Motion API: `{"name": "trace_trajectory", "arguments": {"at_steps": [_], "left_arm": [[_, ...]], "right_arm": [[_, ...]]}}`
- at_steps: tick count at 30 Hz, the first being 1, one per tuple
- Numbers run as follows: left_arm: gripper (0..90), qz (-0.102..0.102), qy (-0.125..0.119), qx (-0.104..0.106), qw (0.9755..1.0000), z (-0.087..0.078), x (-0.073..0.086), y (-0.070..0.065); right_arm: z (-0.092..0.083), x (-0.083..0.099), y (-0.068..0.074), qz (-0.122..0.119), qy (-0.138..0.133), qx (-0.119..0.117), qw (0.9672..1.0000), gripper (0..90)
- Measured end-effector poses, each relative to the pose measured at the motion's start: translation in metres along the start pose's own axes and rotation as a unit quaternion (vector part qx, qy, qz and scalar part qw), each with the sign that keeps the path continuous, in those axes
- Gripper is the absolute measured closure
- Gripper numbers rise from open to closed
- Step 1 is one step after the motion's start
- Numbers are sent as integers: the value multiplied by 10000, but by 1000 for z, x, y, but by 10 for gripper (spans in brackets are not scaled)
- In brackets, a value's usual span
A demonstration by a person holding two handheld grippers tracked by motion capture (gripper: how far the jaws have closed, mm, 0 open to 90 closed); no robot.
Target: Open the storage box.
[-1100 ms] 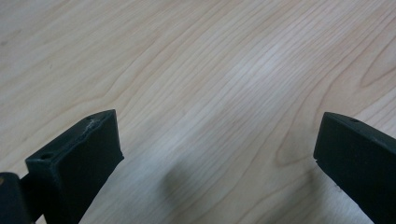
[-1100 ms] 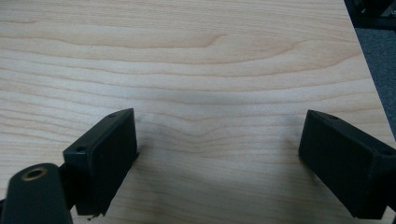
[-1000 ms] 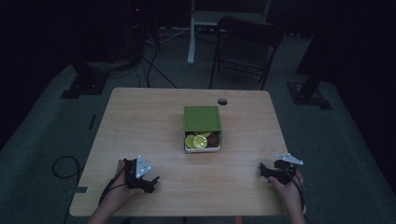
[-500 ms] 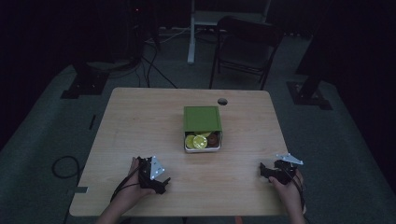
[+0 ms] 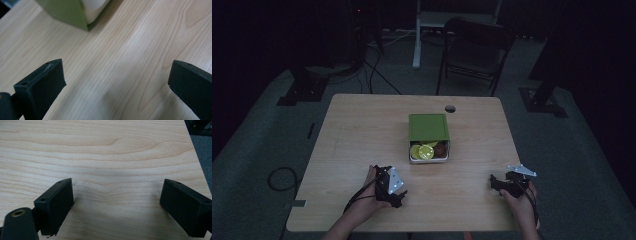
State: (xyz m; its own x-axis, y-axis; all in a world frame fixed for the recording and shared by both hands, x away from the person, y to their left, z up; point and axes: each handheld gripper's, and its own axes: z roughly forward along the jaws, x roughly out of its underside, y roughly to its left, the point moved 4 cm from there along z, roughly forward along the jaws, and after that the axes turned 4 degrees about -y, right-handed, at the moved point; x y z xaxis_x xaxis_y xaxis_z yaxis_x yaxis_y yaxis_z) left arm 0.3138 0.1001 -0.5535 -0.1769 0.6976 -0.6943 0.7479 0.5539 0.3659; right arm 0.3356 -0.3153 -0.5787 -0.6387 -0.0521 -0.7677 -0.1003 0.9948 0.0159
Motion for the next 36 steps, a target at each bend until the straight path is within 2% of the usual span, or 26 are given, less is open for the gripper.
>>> {"name": "trace_trajectory", "arguments": {"at_steps": [5, 11, 15, 22, 24, 28, 30, 33, 35, 36], "left_arm": [[10, 185, -113, 44, 9998, 7, -13, -7], [9, 505, -277, 46, 9983, 12, -27, -17], [10, 783, -405, -47, 9961, 14, -35, -23], [10, 1170, -478, 0, 9920, 21, -46, -36], [10, 1213, -497, -9, 9914, 22, -48, -37], [10, 1441, -594, -83, 9877, 27, -58, -43], [11, 1627, -617, -209, 9845, 29, -62, -45], [10, 1860, -667, -286, 9799, 32, -67, -48], [10, 1894, -686, -273, 9791, 35, -70, -49], [10, 1948, -694, -290, 9779, 36, -72, -50]], "right_arm": [[0, 0, 0, 4, 4, 1, 10000, 111], [0, 0, 0, -1, 1, 0, 10000, 111], [0, 0, 0, -1, 0, -2, 10000, 111], [0, 0, 0, 0, 0, -2, 10000, 111], [0, 0, 0, 1, 1, -3, 10000, 111], [0, 0, 0, -1, 0, -2, 10000, 111], [0, 0, 0, -4, -1, -3, 10000, 111], [0, 0, 0, -4, -2, -3, 10000, 111], [0, 0, 0, -5, -1, -3, 10000, 111], [0, 0, 0, -5, -1, -3, 10000, 111]]}}
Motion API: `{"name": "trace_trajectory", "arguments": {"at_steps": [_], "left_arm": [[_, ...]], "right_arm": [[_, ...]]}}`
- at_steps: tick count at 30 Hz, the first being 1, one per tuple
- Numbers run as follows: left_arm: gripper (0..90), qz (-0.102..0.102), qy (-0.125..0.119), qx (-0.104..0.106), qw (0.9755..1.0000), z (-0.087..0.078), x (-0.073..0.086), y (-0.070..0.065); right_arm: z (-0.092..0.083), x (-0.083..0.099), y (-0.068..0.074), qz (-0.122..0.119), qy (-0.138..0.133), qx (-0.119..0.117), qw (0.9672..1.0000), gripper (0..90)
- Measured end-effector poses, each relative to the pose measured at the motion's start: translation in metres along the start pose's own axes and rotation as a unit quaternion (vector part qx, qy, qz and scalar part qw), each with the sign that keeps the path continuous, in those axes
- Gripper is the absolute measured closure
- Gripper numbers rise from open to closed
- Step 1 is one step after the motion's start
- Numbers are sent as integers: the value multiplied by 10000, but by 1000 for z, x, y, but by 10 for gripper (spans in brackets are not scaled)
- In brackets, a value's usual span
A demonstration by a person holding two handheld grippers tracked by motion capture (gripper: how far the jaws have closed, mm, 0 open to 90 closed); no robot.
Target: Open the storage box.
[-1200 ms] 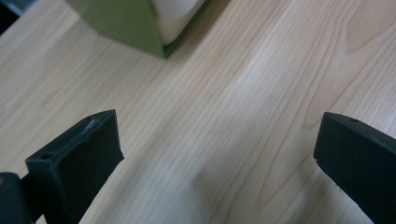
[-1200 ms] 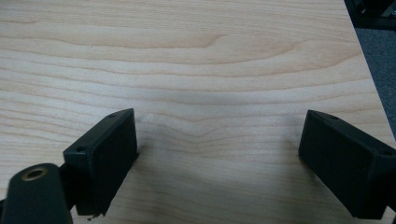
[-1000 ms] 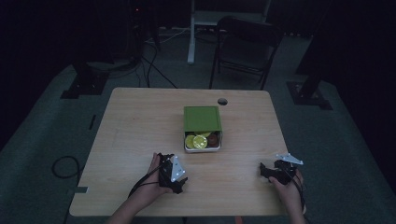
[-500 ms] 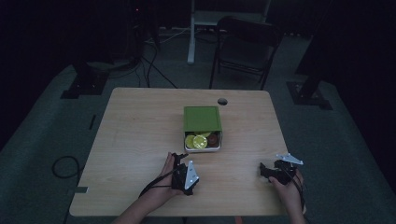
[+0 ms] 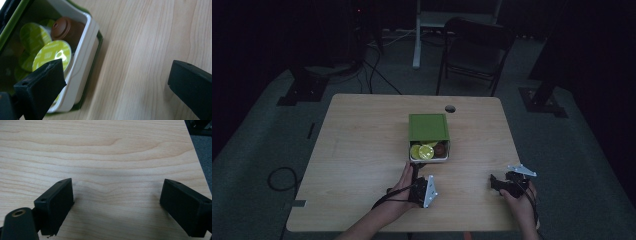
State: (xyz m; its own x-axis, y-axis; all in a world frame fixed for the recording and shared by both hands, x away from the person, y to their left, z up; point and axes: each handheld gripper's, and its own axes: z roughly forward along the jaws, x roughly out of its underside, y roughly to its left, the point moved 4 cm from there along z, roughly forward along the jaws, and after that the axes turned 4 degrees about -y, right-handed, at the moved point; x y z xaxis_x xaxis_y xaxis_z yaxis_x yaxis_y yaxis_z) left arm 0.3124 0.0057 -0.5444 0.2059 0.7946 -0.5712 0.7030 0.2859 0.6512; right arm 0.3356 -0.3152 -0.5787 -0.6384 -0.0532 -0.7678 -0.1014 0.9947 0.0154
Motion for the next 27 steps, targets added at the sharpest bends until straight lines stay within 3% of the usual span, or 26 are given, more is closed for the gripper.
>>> {"name": "trace_trajectory", "arguments": {"at_steps": [7, 9, 10, 12, 18, 23, 24, 26, 27], "left_arm": [[11, 375, -89, -133, 9992, 11, -11, 0], [12, 375, -89, -133, 9992, 11, -11, 0], [57, 548, -148, -214, 9982, 15, -16, 1], [58, 785, -40, -235, 9966, 18, -17, 1], [74, 1054, -61, -434, 9935, 27, -22, 3], [165, 1386, 10, -508, 9890, 35, -21, 3], [183, 1386, 10, -508, 9890, 35, -21, 3], [232, 1577, -14, -638, 9854, 39, -19, 4], [246, 1598, -11, -673, 9849, 41, -19, 4]], "right_arm": [[0, 0, 0, 1, 0, -1, 10000, 112], [0, 0, 0, 0, -1, -1, 10000, 112], [0, 0, 0, -5, -2, -5, 10000, 113], [0, 0, 0, -6, -2, -6, 10000, 113], [0, 0, 0, -10, -1, -13, 10000, 113], [0, 0, 0, -13, -2, -20, 10000, 113], [0, 0, 0, -12, -2, -20, 10000, 113], [0, 0, 0, -13, -2, -20, 10000, 113], [0, 0, 0, -13, -2, -20, 10000, 113]]}}
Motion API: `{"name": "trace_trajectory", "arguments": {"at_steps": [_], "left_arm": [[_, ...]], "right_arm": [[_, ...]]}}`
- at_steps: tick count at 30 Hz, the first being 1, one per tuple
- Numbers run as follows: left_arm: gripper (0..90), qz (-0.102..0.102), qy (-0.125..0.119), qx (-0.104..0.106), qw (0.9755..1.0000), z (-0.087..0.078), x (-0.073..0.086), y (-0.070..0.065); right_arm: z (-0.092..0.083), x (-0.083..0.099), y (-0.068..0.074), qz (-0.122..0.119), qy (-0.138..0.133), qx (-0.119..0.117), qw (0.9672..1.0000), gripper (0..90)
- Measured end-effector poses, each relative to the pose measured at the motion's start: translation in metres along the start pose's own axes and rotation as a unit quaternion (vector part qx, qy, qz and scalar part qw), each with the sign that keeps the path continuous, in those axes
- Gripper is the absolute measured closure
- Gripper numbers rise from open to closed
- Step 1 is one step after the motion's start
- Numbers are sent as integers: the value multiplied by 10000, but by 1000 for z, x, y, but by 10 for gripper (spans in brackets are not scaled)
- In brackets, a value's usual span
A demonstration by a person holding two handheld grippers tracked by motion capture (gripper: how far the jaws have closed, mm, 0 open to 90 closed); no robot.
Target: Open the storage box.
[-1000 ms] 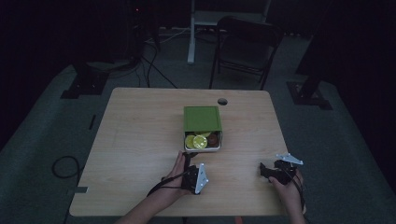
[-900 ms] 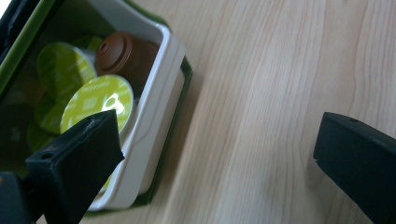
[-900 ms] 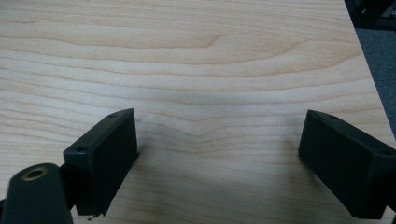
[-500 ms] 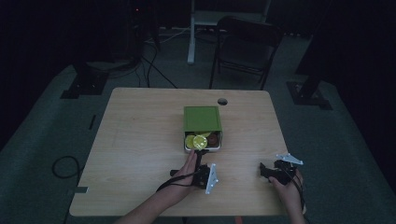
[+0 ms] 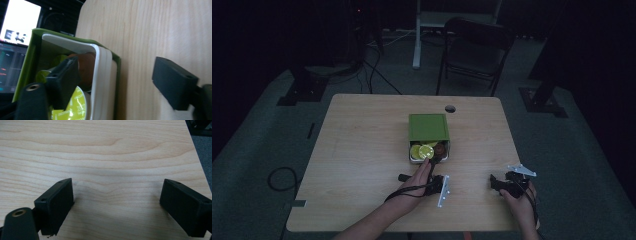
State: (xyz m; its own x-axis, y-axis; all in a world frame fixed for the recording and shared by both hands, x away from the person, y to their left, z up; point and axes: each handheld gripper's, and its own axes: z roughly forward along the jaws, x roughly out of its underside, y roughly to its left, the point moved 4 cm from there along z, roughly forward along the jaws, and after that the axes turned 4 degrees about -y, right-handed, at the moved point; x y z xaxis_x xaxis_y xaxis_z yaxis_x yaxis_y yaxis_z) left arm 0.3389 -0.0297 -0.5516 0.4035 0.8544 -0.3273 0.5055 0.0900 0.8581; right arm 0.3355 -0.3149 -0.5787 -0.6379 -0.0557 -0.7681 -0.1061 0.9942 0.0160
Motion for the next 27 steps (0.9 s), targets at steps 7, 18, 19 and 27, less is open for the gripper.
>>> {"name": "trace_trajectory", "arguments": {"at_steps": [7, 18, 19, 27], "left_arm": [[346, 95, 139, -177, 9997, 4, 0, 0], [515, 305, 4, -504, 9983, 10, -8, 3], [530, 303, 32, -474, 9984, 10, -7, 2], [548, 468, 391, -373, 9974, 18, 3, -3]], "right_arm": [[0, 0, 0, -1, 1, 0, 10000, 113], [0, 0, 0, -2, 0, 0, 10000, 112], [0, 0, 0, -2, 0, 0, 10000, 112], [0, 0, 0, -1, 0, 0, 10000, 113]]}}
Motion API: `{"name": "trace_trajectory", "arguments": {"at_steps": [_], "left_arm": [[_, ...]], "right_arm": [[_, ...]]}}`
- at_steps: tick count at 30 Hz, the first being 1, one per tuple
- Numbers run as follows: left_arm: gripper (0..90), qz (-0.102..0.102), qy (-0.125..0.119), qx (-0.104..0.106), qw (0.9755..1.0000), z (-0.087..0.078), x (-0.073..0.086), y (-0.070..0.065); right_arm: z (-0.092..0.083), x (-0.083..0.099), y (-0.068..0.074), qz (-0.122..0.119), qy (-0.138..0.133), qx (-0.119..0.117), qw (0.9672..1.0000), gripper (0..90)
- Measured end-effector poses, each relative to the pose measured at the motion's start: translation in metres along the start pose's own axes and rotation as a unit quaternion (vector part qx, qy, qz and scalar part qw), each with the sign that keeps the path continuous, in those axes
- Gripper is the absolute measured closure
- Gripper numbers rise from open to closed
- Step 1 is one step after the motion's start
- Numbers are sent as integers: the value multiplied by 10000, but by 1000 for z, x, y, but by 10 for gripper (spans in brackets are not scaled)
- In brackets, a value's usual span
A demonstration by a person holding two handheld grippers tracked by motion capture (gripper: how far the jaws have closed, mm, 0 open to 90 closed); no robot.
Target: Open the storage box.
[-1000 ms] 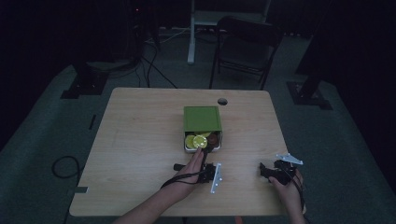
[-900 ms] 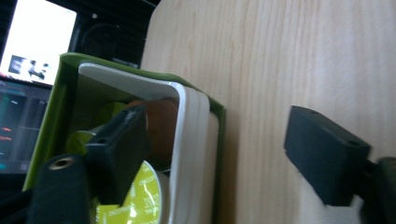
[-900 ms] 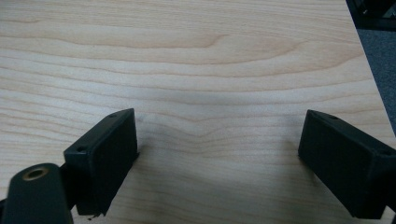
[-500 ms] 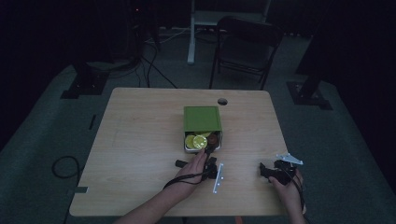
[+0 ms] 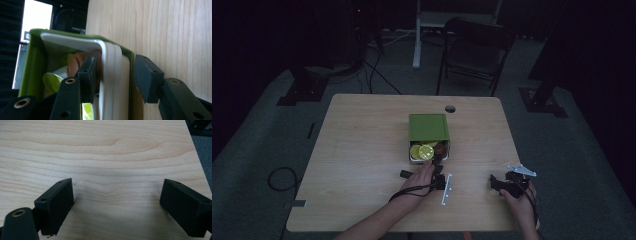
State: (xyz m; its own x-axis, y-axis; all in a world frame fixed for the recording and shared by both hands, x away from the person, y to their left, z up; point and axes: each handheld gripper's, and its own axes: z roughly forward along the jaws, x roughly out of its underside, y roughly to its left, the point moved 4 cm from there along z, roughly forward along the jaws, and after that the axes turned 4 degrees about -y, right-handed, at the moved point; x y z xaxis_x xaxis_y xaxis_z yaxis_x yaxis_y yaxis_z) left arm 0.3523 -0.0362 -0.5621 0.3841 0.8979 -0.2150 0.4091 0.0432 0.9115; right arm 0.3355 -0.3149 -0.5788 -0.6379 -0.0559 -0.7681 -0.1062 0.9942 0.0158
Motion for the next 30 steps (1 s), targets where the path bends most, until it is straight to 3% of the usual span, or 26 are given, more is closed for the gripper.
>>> {"name": "trace_trajectory", "arguments": {"at_steps": [10, 12, 30], "left_arm": [[680, 377, -8, -205, 9991, 4, 3, 1], [717, 348, -26, -162, 9993, 4, 3, 3], [725, 343, 91, 0, 9994, 0, -1, 5]], "right_arm": [[0, 0, 0, 1, 0, 0, 10000, 112], [0, 0, 0, 1, 0, -1, 10000, 113], [0, 0, 0, 1, 2, 1, 10000, 113]]}}
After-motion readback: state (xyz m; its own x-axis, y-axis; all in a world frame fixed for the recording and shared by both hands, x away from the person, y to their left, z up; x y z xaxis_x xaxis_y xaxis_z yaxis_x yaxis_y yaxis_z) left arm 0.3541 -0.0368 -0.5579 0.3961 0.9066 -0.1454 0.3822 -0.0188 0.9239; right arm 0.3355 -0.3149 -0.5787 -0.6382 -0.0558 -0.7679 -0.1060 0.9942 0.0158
